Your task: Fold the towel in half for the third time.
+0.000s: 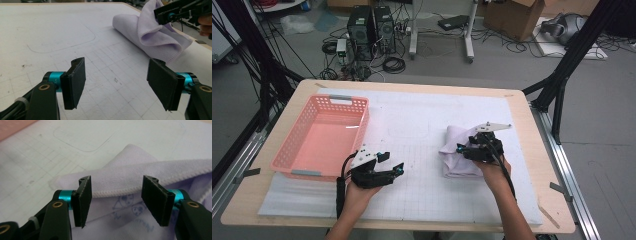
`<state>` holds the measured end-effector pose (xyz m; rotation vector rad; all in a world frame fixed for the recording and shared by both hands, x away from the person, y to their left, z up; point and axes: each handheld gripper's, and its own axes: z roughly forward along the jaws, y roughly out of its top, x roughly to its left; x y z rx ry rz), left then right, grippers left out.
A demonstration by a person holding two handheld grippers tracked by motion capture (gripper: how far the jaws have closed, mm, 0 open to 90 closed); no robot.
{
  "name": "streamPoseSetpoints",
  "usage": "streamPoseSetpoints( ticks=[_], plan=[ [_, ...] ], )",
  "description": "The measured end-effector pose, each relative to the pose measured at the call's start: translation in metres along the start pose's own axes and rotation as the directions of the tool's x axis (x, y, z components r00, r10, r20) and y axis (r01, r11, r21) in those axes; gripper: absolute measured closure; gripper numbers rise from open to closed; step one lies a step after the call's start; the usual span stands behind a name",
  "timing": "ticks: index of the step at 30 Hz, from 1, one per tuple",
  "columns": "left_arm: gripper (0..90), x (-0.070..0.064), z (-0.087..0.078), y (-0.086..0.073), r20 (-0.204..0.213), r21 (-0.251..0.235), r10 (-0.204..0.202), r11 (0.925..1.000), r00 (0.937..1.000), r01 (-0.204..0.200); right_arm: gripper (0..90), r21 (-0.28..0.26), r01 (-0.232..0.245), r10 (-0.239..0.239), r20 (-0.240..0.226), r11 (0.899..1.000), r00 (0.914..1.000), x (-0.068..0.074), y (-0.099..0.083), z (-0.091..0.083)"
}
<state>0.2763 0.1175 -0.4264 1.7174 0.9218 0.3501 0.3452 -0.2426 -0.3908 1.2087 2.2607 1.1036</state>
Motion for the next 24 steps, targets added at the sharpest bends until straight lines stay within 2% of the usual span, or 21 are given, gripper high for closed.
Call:
streamPoseSetpoints(
  ticks=[4, 7, 9, 12, 14, 18, 19, 20, 21, 22, 24],
  plan=[
    [32.0, 0.000, 0.000, 0.000, 0.002, 0.003, 0.001, 1.0000, 1.0000, -0.001, 55.1, 0.036, 0.062, -0.062, -0.011, 0.997, 0.9980, 0.005, 0.002, 0.012],
    [32.0, -0.001, 0.001, -0.001, 0.003, 0.008, 0.003, 1.0000, 1.0000, -0.003, 62.1, 0.103, 0.090, -0.089, -0.015, 0.991, 0.9959, 0.011, 0.001, 0.024],
    [32.1, -0.001, 0.001, -0.001, 0.005, 0.008, 0.001, 1.0000, 1.0000, -0.001, 71.4, 0.130, 0.122, -0.122, -0.006, 0.984, 0.9925, 0.014, -0.001, 0.030],
    [32.1, -0.001, 0.001, -0.001, 0.002, 0.009, 0.002, 1.0000, 1.0000, -0.002, 89.1, 0.123, 0.150, -0.150, -0.017, 0.981, 0.9886, 0.017, -0.003, 0.031],
    [32.1, 0.000, 0.001, -0.001, -0.001, 0.008, -0.004, 1.0000, 1.0000, 0.004, 89.2, 0.125, 0.157, -0.155, -0.024, 0.980, 0.9876, 0.016, -0.003, 0.030],
    [32.1, 0.000, 0.001, -0.001, -0.001, 0.009, -0.005, 1.0000, 1.0000, 0.005, 89.2, 0.083, 0.131, -0.129, -0.032, 0.988, 0.9912, 0.011, -0.002, 0.022],
    [32.2, 0.000, 0.001, -0.001, -0.001, 0.009, -0.005, 0.9999, 1.0000, 0.005, 85.8, 0.059, 0.120, -0.118, -0.035, 0.991, 0.9924, 0.010, -0.001, 0.019],
    [32.2, 0.001, 0.001, -0.001, -0.001, 0.010, -0.005, 0.9999, 1.0000, 0.005, 69.5, 0.027, 0.103, -0.101, -0.046, 0.994, 0.9938, 0.009, 0.000, 0.017],
    [32.2, 0.001, 0.002, -0.001, -0.001, 0.010, -0.007, 0.9999, 1.0000, 0.007, 62.4, -0.005, 0.068, -0.068, -0.063, 0.998, 0.9957, 0.008, 0.001, 0.016],
    [32.2, 0.000, 0.002, -0.002, 0.000, 0.011, -0.009, 0.9999, 1.0000, 0.009, 59.9, -0.022, 0.042, -0.043, -0.095, 0.999, 0.9945, 0.008, 0.002, 0.015],
    [32.3, 0.000, 0.002, -0.002, -0.001, 0.012, -0.008, 0.9999, 1.0000, 0.008, 58.3, -0.023, 0.059, -0.061, -0.120, 0.998, 0.9910, 0.013, 0.003, 0.017]
  ],
)
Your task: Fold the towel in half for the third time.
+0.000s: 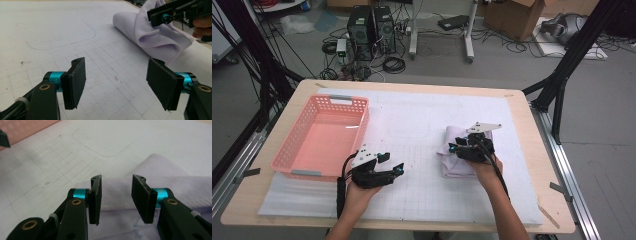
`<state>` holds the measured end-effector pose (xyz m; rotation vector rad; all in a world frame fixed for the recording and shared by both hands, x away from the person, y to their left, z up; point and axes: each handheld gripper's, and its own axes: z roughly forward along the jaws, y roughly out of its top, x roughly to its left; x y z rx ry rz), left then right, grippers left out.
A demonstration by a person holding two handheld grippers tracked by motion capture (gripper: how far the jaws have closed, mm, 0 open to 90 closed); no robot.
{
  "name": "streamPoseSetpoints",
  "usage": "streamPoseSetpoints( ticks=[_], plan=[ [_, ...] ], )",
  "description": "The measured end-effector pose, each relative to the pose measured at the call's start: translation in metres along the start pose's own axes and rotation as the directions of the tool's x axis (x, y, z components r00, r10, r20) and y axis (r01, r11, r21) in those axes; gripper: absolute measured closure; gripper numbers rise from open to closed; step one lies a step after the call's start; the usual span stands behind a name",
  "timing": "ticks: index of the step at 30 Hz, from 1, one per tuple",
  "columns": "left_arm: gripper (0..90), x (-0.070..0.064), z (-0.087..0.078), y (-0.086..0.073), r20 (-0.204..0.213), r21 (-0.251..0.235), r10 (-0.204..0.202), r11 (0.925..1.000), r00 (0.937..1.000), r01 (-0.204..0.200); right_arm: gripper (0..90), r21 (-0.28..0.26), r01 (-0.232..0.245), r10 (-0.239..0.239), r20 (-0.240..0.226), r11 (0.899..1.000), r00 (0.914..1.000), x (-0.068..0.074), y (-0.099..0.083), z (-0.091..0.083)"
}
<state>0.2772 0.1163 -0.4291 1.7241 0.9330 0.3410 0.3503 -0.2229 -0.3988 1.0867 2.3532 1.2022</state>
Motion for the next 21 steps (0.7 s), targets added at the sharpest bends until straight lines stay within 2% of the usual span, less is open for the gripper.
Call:
streamPoseSetpoints(
  ticks=[1, 4, 8, 9, 12, 15, 21],
  plan=[
    [32.2, 0.000, 0.000, 0.000, 0.000, 0.001, 0.001, 1.0000, 1.0000, -0.001, 57.1, 0.015, 0.009, -0.009, -0.016, 1.000, 0.9998, 0.002, 0.000, 0.003],
    [32.3, 0.000, -0.001, 0.000, -0.001, 0.001, -0.001, 1.0000, 1.0000, 0.001, 58.7, 0.091, 0.048, -0.047, -0.006, 0.995, 0.9989, 0.007, -0.002, 0.016],
    [32.3, 0.001, 0.000, -0.001, -0.002, 0.002, -0.005, 1.0000, 1.0000, 0.005, 80.1, 0.131, 0.082, -0.082, -0.001, 0.988, 0.9966, 0.009, -0.003, 0.022],
    [32.3, 0.001, 0.000, -0.001, -0.001, 0.004, -0.004, 1.0000, 1.0000, 0.004, 82.6, 0.134, 0.088, -0.088, -0.004, 0.987, 0.9961, 0.009, -0.003, 0.021],
    [32.3, 0.001, 0.000, -0.001, -0.002, 0.006, -0.004, 1.0000, 1.0000, 0.004, 85.2, 0.133, 0.095, -0.095, -0.007, 0.986, 0.9954, 0.009, -0.003, 0.018],
    [32.3, 0.002, -0.001, -0.001, -0.004, 0.000, -0.006, 1.0000, 1.0000, 0.006, 84.8, 0.098, 0.103, -0.103, -0.006, 0.990, 0.9947, 0.007, -0.002, 0.009],
    [32.3, 0.002, -0.001, -0.001, -0.006, -0.001, -0.009, 1.0000, 0.9999, 0.009, 83.8, 0.048, 0.091, -0.091, -0.001, 0.995, 0.9959, -0.003, -0.005, -0.020]
  ],
)
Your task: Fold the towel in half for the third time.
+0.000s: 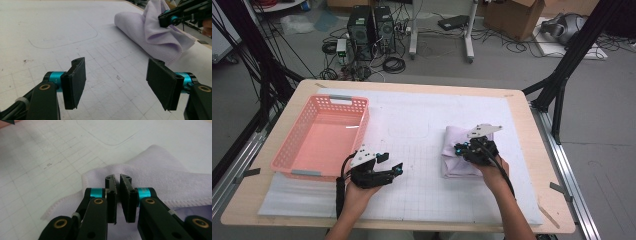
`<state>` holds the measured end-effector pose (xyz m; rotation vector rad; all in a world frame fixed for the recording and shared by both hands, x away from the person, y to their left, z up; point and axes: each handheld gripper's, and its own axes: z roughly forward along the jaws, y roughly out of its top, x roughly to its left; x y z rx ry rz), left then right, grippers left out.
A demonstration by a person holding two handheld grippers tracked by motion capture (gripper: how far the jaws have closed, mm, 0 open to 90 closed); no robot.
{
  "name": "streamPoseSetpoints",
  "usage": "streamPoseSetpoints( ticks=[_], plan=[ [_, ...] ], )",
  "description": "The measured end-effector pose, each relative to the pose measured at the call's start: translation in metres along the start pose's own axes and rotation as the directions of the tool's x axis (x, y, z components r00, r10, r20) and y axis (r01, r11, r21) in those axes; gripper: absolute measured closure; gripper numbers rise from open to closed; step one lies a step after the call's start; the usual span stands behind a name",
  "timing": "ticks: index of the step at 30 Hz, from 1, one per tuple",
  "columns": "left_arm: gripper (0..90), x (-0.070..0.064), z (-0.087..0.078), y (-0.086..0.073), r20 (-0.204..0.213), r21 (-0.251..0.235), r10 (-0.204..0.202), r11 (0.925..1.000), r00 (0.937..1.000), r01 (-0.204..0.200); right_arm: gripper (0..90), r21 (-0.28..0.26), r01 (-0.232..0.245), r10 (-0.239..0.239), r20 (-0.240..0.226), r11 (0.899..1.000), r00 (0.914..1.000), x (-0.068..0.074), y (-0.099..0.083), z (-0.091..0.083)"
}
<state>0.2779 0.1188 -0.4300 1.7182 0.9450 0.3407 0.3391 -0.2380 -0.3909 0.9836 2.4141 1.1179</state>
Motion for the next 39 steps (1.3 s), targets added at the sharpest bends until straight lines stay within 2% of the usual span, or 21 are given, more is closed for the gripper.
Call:
streamPoseSetpoints(
  ticks=[5, 13, 15, 18, 19, 20, 21, 23, 25, 27, 30, 31, 32, 33, 34, 36, 39],
  plan=[
    [32.4, -0.001, 0.001, 0.000, 0.003, 0.005, 0.003, 1.0000, 1.0000, -0.003, 84.2, -0.015, 0.015, -0.014, 0.023, 1.000, 0.9996, -0.009, -0.004, -0.018],
    [32.4, 0.000, 0.001, 0.000, 0.001, 0.005, 0.001, 1.0000, 1.0000, -0.001, 85.6, -0.073, -0.008, 0.010, 0.023, 0.997, 0.9997, -0.022, -0.014, -0.055],
    [32.4, -0.001, 0.001, 0.000, 0.000, 0.005, 0.001, 1.0000, 1.0000, -0.001, 85.5, -0.048, -0.016, 0.018, 0.034, 0.999, 0.9993, -0.026, -0.021, -0.064],
    [32.3, -0.001, 0.002, 0.000, 0.002, 0.006, 0.003, 1.0000, 1.0000, -0.003, 85.1, 0.017, -0.006, 0.004, 0.084, 1.000, 0.9965, -0.033, -0.035, -0.074],
    [32.3, -0.001, 0.002, 0.000, 0.002, 0.006, 0.003, 1.0000, 1.0000, -0.003, 83.5, 0.043, -0.010, 0.005, 0.109, 0.999, 0.9940, -0.035, -0.039, -0.076],
    [32.4, -0.002, 0.002, 0.000, 0.000, 0.008, 0.003, 1.0000, 1.0000, -0.003, 77.6, 0.073, -0.019, 0.008, 0.142, 0.997, 0.9898, -0.038, -0.044, -0.078],
    [32.3, -0.002, 0.003, 0.000, 0.002, 0.009, 0.006, 0.9999, 1.0000, -0.006, 71.8, 0.077, -0.039, 0.027, 0.151, 0.996, 0.9882, -0.040, -0.047, -0.078],
    [32.4, -0.003, 0.003, 0.000, 0.000, 0.010, 0.007, 0.9999, 1.0000, -0.007, 62.0, 0.029, -0.096, 0.089, 0.169, 0.995, 0.9816, -0.044, -0.052, -0.082],
    [32.3, -0.003, 0.003, 0.000, 0.002, 0.011, 0.010, 0.9999, 0.9999, -0.010, 57.6, -0.036, -0.144, 0.148, 0.151, 0.989, 0.9775, -0.046, -0.053, -0.084],
    [32.3, -0.002, 0.003, 0.000, 0.001, 0.009, 0.008, 0.9999, 1.0000, -0.008, 55.2, -0.050, -0.172, 0.177, 0.157, 0.984, 0.9715, -0.046, -0.053, -0.081],
    [32.3, -0.001, 0.002, 0.000, -0.002, 0.004, 0.008, 1.0000, 1.0000, -0.008, 55.0, 0.037, -0.165, 0.157, 0.162, 0.986, 0.9741, -0.041, -0.054, -0.064],
    [32.3, -0.001, 0.002, 0.000, -0.001, 0.004, 0.007, 1.0000, 1.0000, -0.007, 59.3, 0.068, -0.155, 0.142, 0.160, 0.986, 0.9768, -0.040, -0.056, -0.057],
    [32.3, -0.001, 0.002, 0.000, 0.001, 0.003, 0.009, 1.0000, 1.0000, -0.009, 67.3, 0.096, -0.143, 0.127, 0.157, 0.985, 0.9794, -0.038, -0.058, -0.052],
    [32.3, -0.001, 0.002, 0.000, 0.001, 0.000, 0.005, 1.0000, 1.0000, -0.005, 76.8, 0.124, -0.128, 0.107, 0.165, 0.984, 0.9805, -0.037, -0.060, -0.048],
    [32.4, -0.001, 0.001, 0.000, 0.001, -0.003, 0.006, 1.0000, 1.0000, -0.006, 81.3, 0.153, -0.116, 0.088, 0.177, 0.981, 0.9803, -0.036, -0.063, -0.045],
    [32.2, -0.001, 0.001, 0.000, 0.003, -0.009, 0.007, 0.9999, 1.0000, -0.007, 83.0, 0.194, -0.119, 0.078, 0.206, 0.974, 0.9755, -0.037, -0.068, -0.044],
    [32.2, -0.001, 0.002, 0.001, 0.007, -0.012, 0.012, 0.9999, 0.9999, -0.012, 82.5, 0.209, -0.151, 0.099, 0.242, 0.966, 0.9651, -0.039, -0.073, -0.052]
  ],
)
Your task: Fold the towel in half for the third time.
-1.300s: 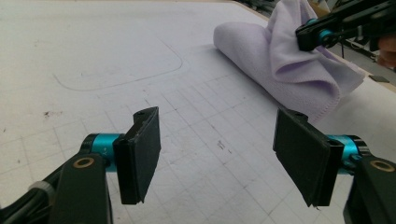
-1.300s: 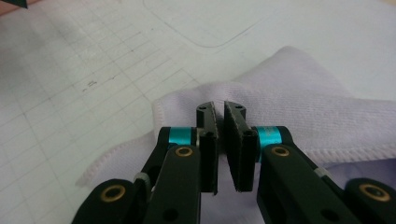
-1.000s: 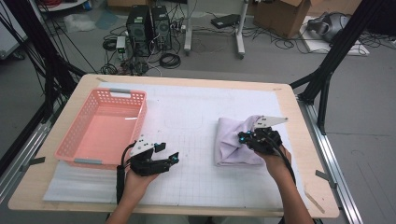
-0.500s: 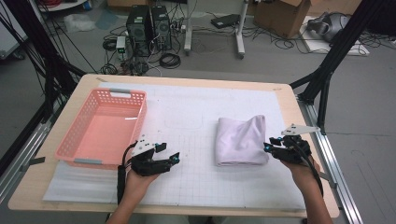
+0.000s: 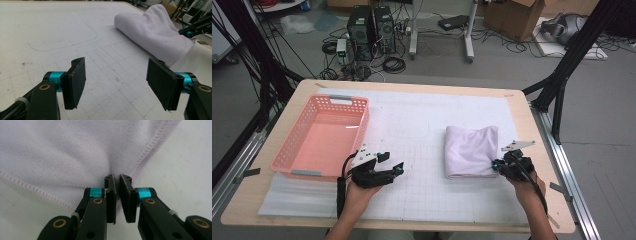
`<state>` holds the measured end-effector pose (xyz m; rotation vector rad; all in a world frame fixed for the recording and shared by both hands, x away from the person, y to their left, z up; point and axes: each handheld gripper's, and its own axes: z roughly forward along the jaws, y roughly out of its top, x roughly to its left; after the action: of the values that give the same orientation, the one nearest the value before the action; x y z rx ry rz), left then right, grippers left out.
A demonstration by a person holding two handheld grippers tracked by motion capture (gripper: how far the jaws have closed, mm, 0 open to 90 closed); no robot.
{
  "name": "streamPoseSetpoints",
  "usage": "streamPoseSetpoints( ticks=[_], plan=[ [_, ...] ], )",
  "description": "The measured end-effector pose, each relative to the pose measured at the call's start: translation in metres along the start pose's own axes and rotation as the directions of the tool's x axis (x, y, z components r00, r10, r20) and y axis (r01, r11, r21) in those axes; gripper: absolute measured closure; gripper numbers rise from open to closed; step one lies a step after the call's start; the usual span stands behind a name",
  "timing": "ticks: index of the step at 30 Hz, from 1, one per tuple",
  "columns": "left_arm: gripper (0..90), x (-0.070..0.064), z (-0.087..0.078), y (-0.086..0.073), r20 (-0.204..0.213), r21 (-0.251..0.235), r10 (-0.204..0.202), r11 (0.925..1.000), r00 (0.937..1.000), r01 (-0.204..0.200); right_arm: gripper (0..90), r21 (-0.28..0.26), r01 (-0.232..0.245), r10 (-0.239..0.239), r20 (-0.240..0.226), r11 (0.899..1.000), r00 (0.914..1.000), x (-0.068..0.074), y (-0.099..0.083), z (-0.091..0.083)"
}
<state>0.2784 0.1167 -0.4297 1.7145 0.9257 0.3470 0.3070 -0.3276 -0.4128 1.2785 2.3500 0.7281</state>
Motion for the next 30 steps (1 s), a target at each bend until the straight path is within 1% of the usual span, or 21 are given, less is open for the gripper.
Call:
streamPoseSetpoints(
  ticks=[1, 2, 3, 4, 5, 7, 9, 11, 12, 13, 15, 18, 19, 21, 23, 24, 25, 26, 27, 30],
  plan=[
    [32.2, 0.000, 0.000, 0.000, 0.000, 0.001, 0.002, 1.0000, 1.0000, -0.002, 77.9, 0.002, -0.003, 0.003, 0.004, 1.000, 1.0000, -0.001, -0.001, -0.003],
    [32.1, 0.000, 0.001, 0.000, 0.002, 0.002, 0.008, 1.0000, 1.0000, -0.008, 69.5, -0.007, -0.006, 0.007, 0.014, 1.000, 0.9999, -0.002, -0.001, -0.006],
    [32.2, -0.001, 0.001, 0.000, 0.004, 0.001, 0.007, 1.0000, 1.0000, -0.007, 64.0, -0.032, -0.013, 0.014, 0.022, 0.999, 0.9997, -0.003, 0.000, -0.009],
    [32.1, -0.001, 0.001, 0.000, 0.004, 0.005, 0.012, 0.9999, 0.9999, -0.012, 60.0, -0.072, -0.026, 0.027, 0.012, 0.997, 0.9996, -0.005, 0.001, -0.012],
    [32.0, -0.002, 0.002, 0.000, 0.005, 0.002, 0.012, 0.9999, 0.9999, -0.012, 56.2, -0.116, -0.035, 0.036, 0.003, 0.993, 0.9994, -0.006, 0.003, -0.015],
    [32.0, -0.003, 0.002, 0.000, 0.009, 0.003, 0.018, 0.9998, 0.9998, -0.018, 48.6, -0.196, -0.041, 0.039, -0.013, 0.980, 0.9992, -0.006, 0.011, -0.019],
    [31.9, -0.004, 0.002, 0.000, 0.011, 0.003, 0.024, 0.9997, 0.9997, -0.024, 46.7, -0.259, -0.038, 0.032, -0.030, 0.965, 0.9990, -0.005, 0.021, -0.017],
    [31.9, -0.004, 0.002, 0.000, 0.013, 0.004, 0.024, 0.9997, 0.9996, -0.024, 45.8, -0.300, -0.037, 0.021, -0.055, 0.953, 0.9983, -0.003, 0.032, -0.011],
    [31.9, -0.004, 0.002, 0.000, 0.014, 0.002, 0.025, 0.9997, 0.9996, -0.025, 45.5, -0.301, -0.038, 0.019, -0.064, 0.953, 0.9977, -0.002, 0.039, -0.006],
    [31.8, -0.004, 0.002, 0.000, 0.013, -0.001, 0.025, 0.9997, 0.9996, -0.025, 44.8, -0.292, -0.033, 0.014, -0.070, 0.956, 0.9975, -0.001, 0.045, -0.001],
    [31.9, -0.003, 0.001, 0.000, 0.012, 0.003, 0.033, 0.9994, 0.9994, -0.033, 45.6, -0.280, -0.029, 0.010, -0.070, 0.959, 0.9975, 0.001, 0.056, 0.009],
    [31.9, -0.003, 0.002, 0.000, 0.009, 0.004, 0.032, 0.9995, 0.9994, -0.032, 45.1, -0.273, -0.033, 0.014, -0.073, 0.961, 0.9972, 0.004, 0.070, 0.023],
    [31.9, -0.003, 0.002, 0.000, 0.009, 0.005, 0.035, 0.9994, 0.9994, -0.035, 44.9, -0.273, -0.047, 0.027, -0.075, 0.961, 0.9968, 0.005, 0.076, 0.029],
    [31.9, -0.004, 0.002, 0.000, 0.015, 0.001, 0.034, 0.9994, 0.9993, -0.034, 45.5, -0.256, -0.068, 0.048, -0.082, 0.964, 0.9955, 0.006, 0.084, 0.038],
    [31.9, -0.005, 0.002, 0.000, 0.017, 0.003, 0.041, 0.9991, 0.9990, -0.042, 48.3, -0.229, -0.065, 0.051, -0.068, 0.971, 0.9964, 0.010, 0.093, 0.048],
    [31.9, -0.005, 0.002, 0.000, 0.018, 0.002, 0.044, 0.9990, 0.9989, -0.044, 51.8, -0.223, -0.062, 0.050, -0.061, 0.973, 0.9969, 0.012, 0.096, 0.053],
    [31.9, -0.006, 0.002, 0.000, 0.018, 0.002, 0.043, 0.9991, 0.9989, -0.043, 55.0, -0.205, -0.047, 0.038, -0.049, 0.978, 0.9981, 0.014, 0.100, 0.058],
    [31.9, -0.006, 0.002, 0.000, 0.020, 0.002, 0.044, 0.9990, 0.9988, -0.044, 56.6, -0.171, -0.033, 0.028, -0.032, 0.985, 0.9991, 0.017, 0.102, 0.064],
    [31.9, -0.006, 0.003, 0.000, 0.022, 0.003, 0.046, 0.9989, 0.9987, -0.046, 58.0, -0.142, -0.013, 0.013, -0.003, 0.990, 0.9999, 0.020, 0.104, 0.069],
    [31.9, -0.006, 0.003, 0.000, 0.024, 0.008, 0.046, 0.9989, 0.9986, -0.047, 62.0, -0.104, -0.006, 0.008, 0.020, 0.995, 0.9998, 0.023, 0.108, 0.083]
  ],
)
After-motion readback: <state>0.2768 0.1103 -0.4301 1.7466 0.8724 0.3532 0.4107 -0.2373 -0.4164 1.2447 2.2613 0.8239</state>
